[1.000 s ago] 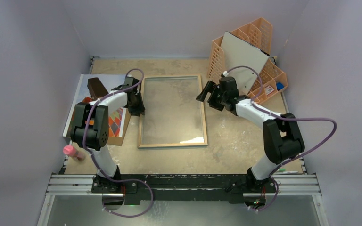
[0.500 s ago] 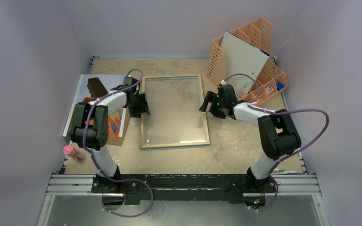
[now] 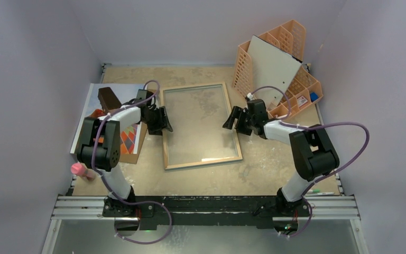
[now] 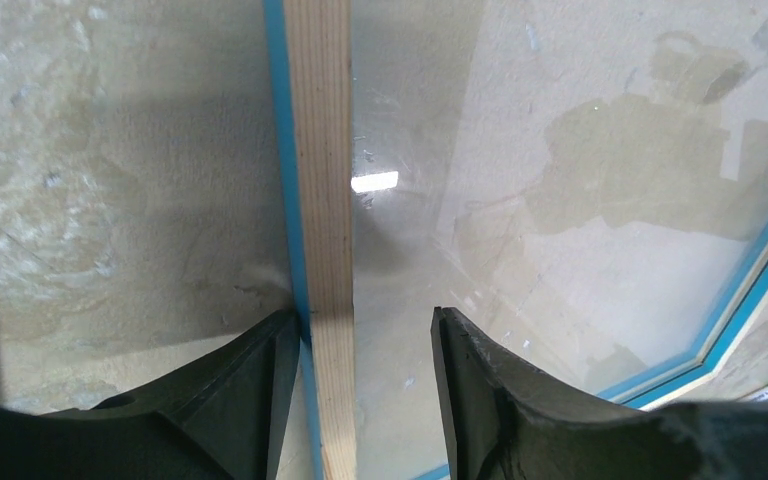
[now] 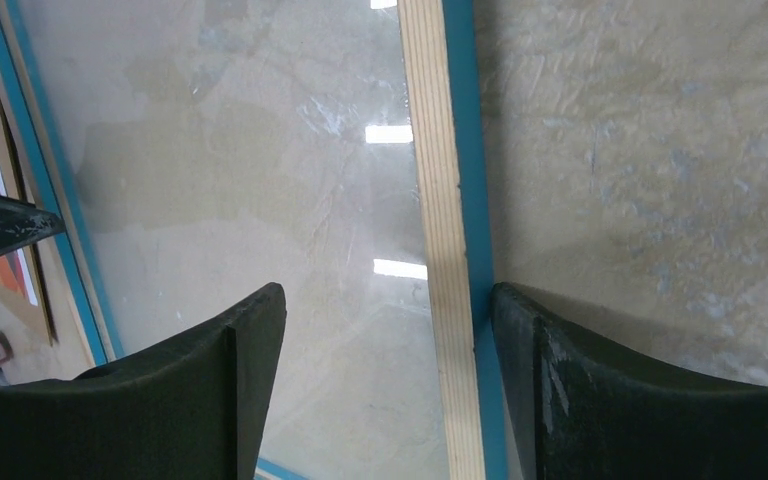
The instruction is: Put the photo into the frame
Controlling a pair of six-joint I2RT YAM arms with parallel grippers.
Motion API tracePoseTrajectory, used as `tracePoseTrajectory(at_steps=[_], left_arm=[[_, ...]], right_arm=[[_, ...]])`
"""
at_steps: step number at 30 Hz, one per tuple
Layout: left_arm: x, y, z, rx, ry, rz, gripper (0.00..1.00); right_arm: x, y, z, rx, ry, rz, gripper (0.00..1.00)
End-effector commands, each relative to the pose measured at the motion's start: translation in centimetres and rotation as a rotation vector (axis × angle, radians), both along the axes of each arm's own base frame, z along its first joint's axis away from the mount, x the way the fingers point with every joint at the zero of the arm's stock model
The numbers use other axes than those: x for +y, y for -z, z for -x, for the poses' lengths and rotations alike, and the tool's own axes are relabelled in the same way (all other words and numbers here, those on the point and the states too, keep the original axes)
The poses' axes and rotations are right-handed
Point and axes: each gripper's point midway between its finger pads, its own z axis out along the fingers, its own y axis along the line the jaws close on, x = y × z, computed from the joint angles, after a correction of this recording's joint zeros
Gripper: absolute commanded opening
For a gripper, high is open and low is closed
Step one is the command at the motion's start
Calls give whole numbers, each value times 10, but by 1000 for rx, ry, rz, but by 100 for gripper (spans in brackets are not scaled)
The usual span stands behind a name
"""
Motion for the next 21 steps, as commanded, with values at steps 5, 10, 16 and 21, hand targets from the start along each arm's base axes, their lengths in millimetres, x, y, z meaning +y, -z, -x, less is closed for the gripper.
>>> tracePoseTrajectory(at_steps=[5,10,16,21], left_arm=[[-16,-7,22,37,-16,95,53],[-8,-9,27,49,-23,49,56],[29,-40,10,-5,-71,-152,77],[54,-87,-22,-131,-128,-263,87]], right_arm=[[-6,16,61,153,-23,-11,74],[-24,14,57,141,91,46,74],[-49,-14,37,65,233,140,78],[-52,-51,17,-42,250,144,80]])
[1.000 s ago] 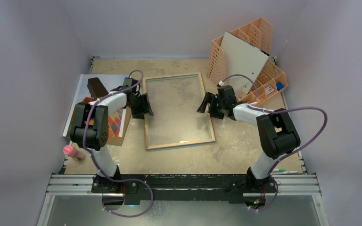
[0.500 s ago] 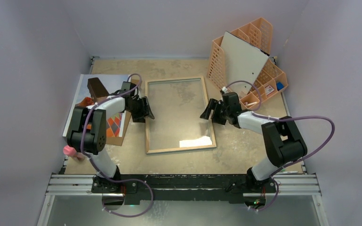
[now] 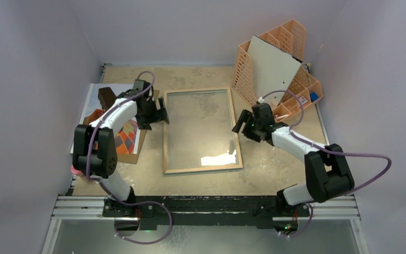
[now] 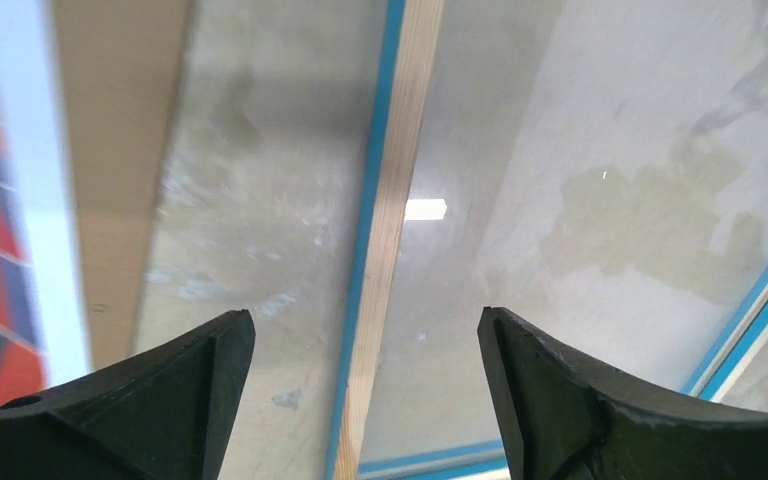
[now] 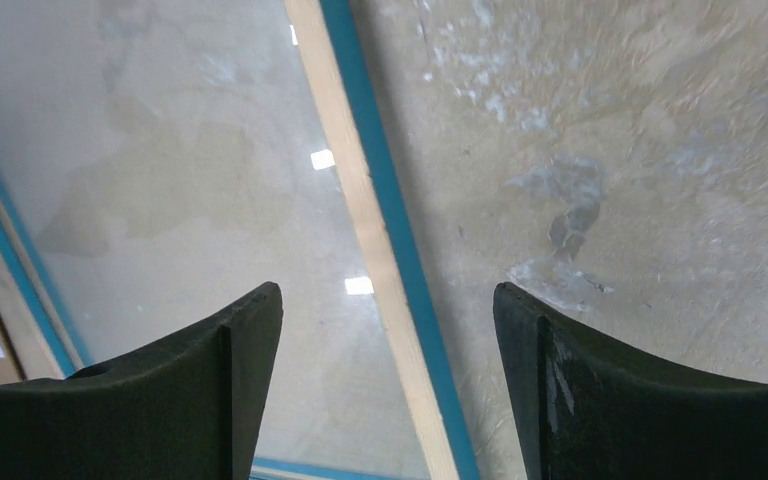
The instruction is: Put the photo into the frame
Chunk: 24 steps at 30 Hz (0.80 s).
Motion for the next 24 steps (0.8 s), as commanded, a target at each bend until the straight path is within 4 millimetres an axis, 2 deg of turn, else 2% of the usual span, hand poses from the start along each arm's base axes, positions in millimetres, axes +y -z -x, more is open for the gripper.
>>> tracePoseTrajectory(at_steps=[1,5,8,11,13,17,21,24], left_arm=[[43,-57,-37,-168,-72,-192,88],[94,-49,-55,-152,-185,-354,91],[128,-27,-66,-144,-245,-476,92],[141,-1,-70,-106,-245,-531,93],[136,14,-71,-84,-218,-499,94],[112,38,-60,-20,-147,-368,95],[94,56,-31,64,-103,-278,92],[82,63,-9,112,-92,-211,86]], right_arm=[[-3,-47,-29,-131,38,22,80],[16,-63,-45,-195,-36,-32,79],[32,-70,-49,-193,-76,-92,77],[45,-83,-56,-227,-96,-128,77],[53,-90,-57,-241,-110,-156,77],[64,-92,-55,-241,-129,-182,77],[70,-88,-51,-226,-140,-203,76],[75,-86,-50,-220,-154,-212,75]])
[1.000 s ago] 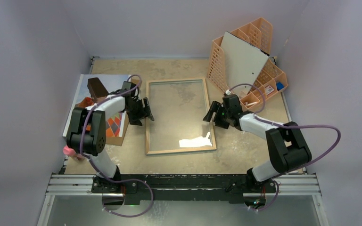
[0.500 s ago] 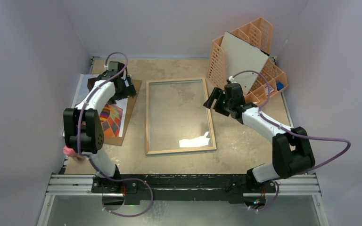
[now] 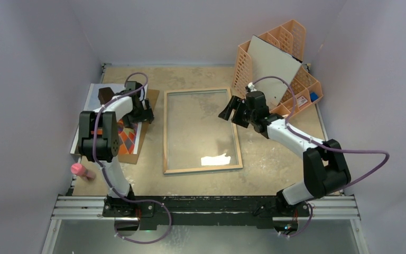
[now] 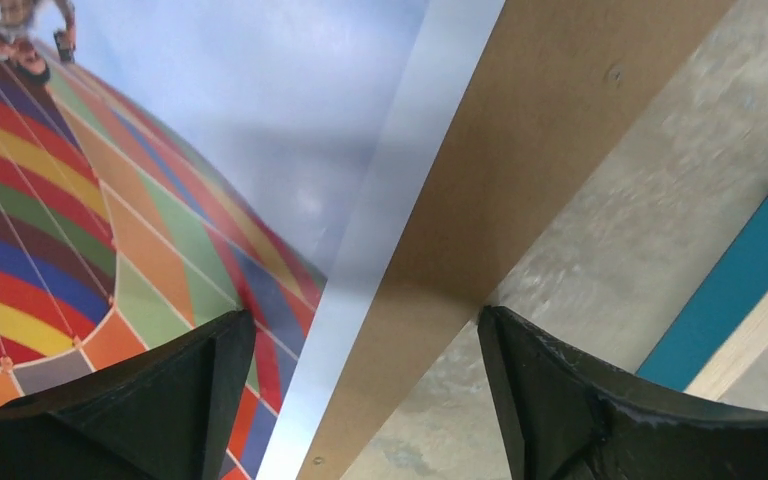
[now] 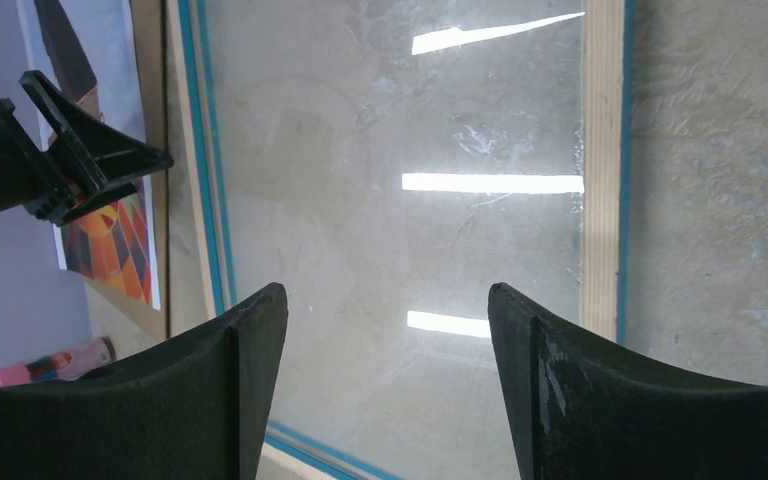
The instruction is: Put the photo into the frame
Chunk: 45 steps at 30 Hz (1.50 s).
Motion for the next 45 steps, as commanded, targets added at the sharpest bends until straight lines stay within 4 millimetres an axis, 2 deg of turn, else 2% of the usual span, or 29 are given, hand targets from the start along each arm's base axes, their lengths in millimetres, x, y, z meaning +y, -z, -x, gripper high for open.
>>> tracePoseTrajectory(at_steps=[1,7,14,17,21,23,25,29,31,34,39,42,45], left_arm=[[-29,21,50,126,45,163,85],[-48,17,74,124,29,272,78],[-60,21,99,135,0,346,74],[-60,3,93,82,0,349,73],[-74,-26,81,6,4,440,73],[-75,-40,74,-25,2,444,73],[-63,-60,62,-81,-11,377,74],[-19,-102,41,-187,-69,164,79],[-2,-109,38,-208,-98,80,81],[31,-100,43,-177,-183,-10,81],[75,-66,52,-104,-312,-77,76],[97,-54,48,-95,-354,-104,73],[103,-40,45,-58,-350,-79,67]], right_arm=[[16,-13,-6,-24,-35,-52,75],[38,-11,-7,-15,-90,-66,74],[81,-14,0,-8,-183,-115,72],[108,-19,11,5,-248,-164,68],[147,-25,28,21,-316,-216,66],[168,-26,39,44,-352,-243,65],[185,-25,49,74,-374,-266,64],[216,-24,67,124,-401,-314,62],[231,-23,73,140,-406,-331,60],[254,-14,79,179,-411,-332,58],[291,-14,91,189,-428,-338,58],[311,-7,95,197,-437,-318,57],[328,0,97,198,-437,-300,56]])
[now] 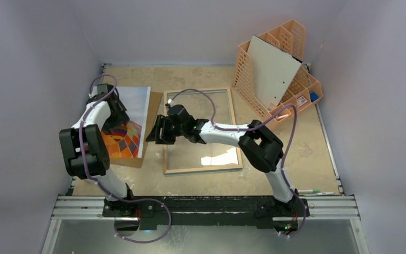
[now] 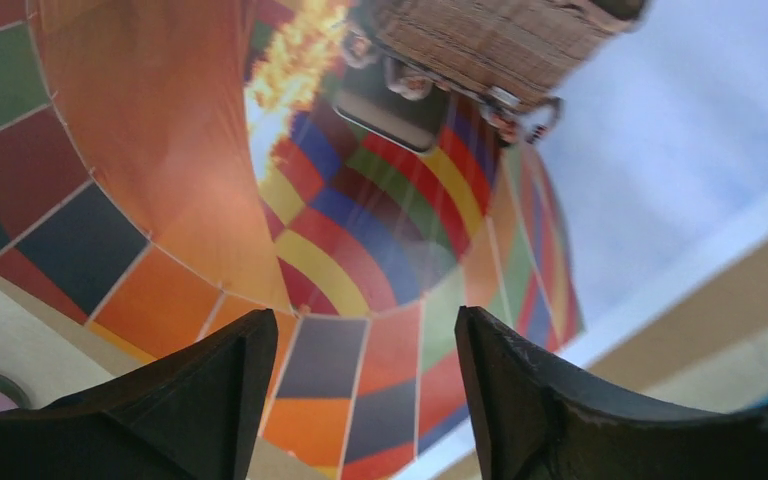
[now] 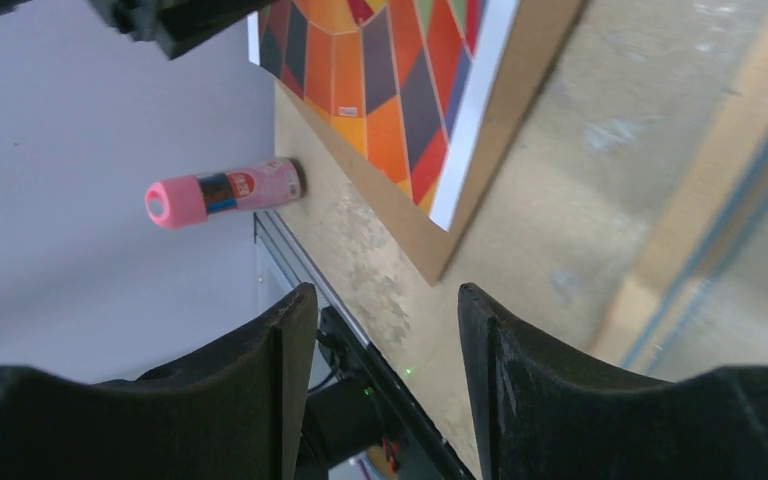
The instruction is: Put the photo into the frame
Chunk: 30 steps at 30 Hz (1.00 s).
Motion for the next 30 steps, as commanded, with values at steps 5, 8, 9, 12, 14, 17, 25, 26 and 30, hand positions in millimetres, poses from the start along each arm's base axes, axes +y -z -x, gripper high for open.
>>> tracePoseTrajectory(at_steps=[5,8,9,12,14,17,25,26,30], left_arm=[[-17,46,26,167,70,159,56],[-31,64,51,198,70,213,50],[-35,70,57,201,64,231,49],[-54,84,71,200,55,317,46],[-60,89,76,193,50,347,45],[-59,90,81,181,37,332,44],[-66,88,89,164,4,357,40],[-68,89,90,157,-5,367,39],[-73,80,88,129,-6,391,38]], right_arm=[[52,10,12,14,42,15,41],[60,20,11,29,63,46,37],[60,25,6,19,86,72,37],[59,34,0,10,126,108,39],[57,43,1,17,146,131,44],[59,58,5,20,148,164,49],[68,64,15,37,88,134,34],[66,68,20,55,67,146,37],[64,74,20,36,57,148,55]])
